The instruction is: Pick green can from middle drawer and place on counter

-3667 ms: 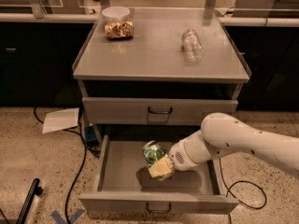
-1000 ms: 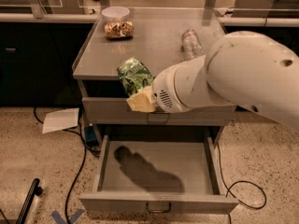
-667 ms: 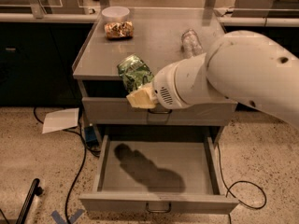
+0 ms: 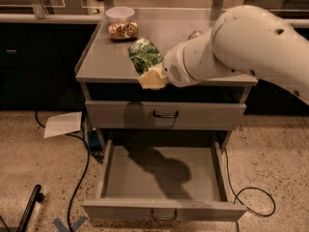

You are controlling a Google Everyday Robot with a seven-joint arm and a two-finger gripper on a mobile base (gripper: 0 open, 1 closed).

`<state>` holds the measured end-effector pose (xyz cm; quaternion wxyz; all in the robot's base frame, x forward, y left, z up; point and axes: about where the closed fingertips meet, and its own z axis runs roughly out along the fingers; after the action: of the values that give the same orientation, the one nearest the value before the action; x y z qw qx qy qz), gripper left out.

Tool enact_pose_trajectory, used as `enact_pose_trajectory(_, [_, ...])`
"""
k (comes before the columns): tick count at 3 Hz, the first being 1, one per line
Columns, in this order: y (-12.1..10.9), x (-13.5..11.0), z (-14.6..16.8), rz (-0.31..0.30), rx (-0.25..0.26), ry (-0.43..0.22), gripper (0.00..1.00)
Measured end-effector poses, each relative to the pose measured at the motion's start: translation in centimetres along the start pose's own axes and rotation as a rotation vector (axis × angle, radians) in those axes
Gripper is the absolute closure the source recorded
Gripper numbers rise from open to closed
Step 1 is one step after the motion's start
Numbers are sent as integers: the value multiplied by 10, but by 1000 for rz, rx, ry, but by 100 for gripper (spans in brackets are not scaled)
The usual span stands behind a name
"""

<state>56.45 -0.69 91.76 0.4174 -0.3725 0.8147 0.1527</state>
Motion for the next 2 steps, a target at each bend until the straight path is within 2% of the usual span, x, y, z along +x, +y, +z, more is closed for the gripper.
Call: enact_pose_trajectory(2, [-52,-25,25,-6,56,49,100])
